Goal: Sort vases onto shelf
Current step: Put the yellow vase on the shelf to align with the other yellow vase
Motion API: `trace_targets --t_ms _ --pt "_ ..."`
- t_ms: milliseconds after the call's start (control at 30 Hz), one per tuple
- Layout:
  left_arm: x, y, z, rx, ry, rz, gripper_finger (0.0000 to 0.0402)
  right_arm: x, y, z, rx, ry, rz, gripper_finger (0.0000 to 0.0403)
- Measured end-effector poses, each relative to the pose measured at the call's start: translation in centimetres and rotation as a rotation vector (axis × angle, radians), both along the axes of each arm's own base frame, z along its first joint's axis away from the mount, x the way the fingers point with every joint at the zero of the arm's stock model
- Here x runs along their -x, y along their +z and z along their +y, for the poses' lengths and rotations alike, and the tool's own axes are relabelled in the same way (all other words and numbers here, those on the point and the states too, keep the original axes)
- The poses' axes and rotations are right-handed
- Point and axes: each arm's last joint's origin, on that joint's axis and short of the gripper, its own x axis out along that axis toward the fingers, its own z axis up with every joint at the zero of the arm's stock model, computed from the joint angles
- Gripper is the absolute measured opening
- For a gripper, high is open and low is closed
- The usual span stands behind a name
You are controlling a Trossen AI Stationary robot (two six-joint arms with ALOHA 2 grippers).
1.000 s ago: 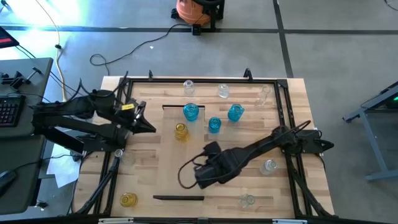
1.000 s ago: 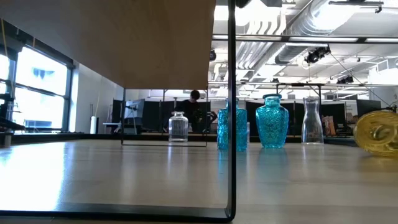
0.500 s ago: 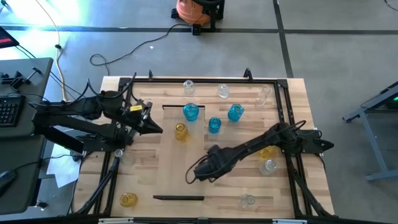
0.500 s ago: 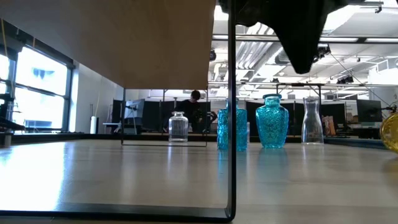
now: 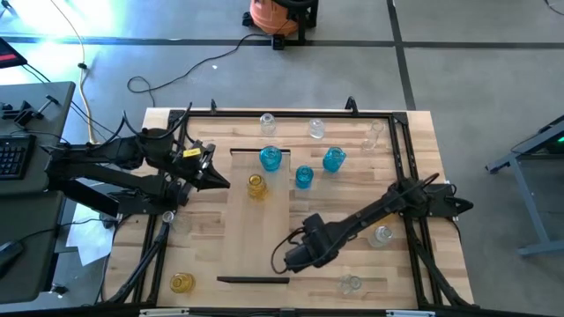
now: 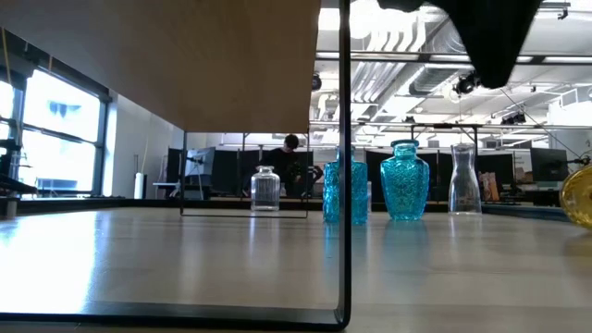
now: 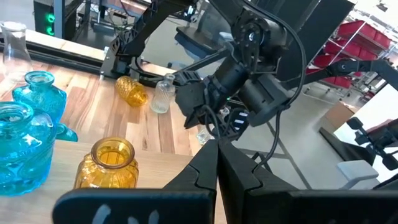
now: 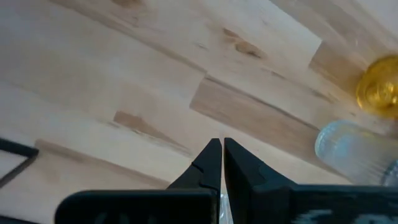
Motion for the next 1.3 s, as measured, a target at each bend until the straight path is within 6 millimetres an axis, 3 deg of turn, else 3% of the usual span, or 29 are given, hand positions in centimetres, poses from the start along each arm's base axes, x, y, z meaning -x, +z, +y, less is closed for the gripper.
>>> trace_targets --t_ms 400,533,633,767,867,1067,1300 --pt "0.0 0.0 -0.1 0.026 -0.031 0.006 0.0000 1.6 1.8 3.4 0.000 -0.142 -0.100 0.0000" --pt "0.0 0.0 -0.1 0.029 -0.043 0.007 0.0000 2.1 6.1 3.3 0.131 -0.202 -0.408 0.0000" --pt "0.0 0.0 -0.1 0.029 -0.043 0.006 0.0000 3.3 10.0 2.1 0.258 -0.191 -0.651 0.0000" --pt "0.0 0.0 -0.1 0.029 -0.043 0.007 0.0000 5.6 14.0 -0.7 0.339 -0.092 -0.756 0.0000" --pt "-0.1 -0.1 -0.1 0.029 -0.043 0.011 0.0000 8.0 15.7 -3.0 0.398 -0.032 -0.782 0.0000" --pt "-0.1 0.0 -0.1 0.044 -0.035 0.014 0.0000 15.2 15.6 -7.3 0.417 -0.065 -0.806 0.0000" --pt "-0.5 -0.2 0.1 0.062 0.061 0.034 0.0000 23.0 10.9 -11.2 0.244 -0.138 -0.717 0.0000"
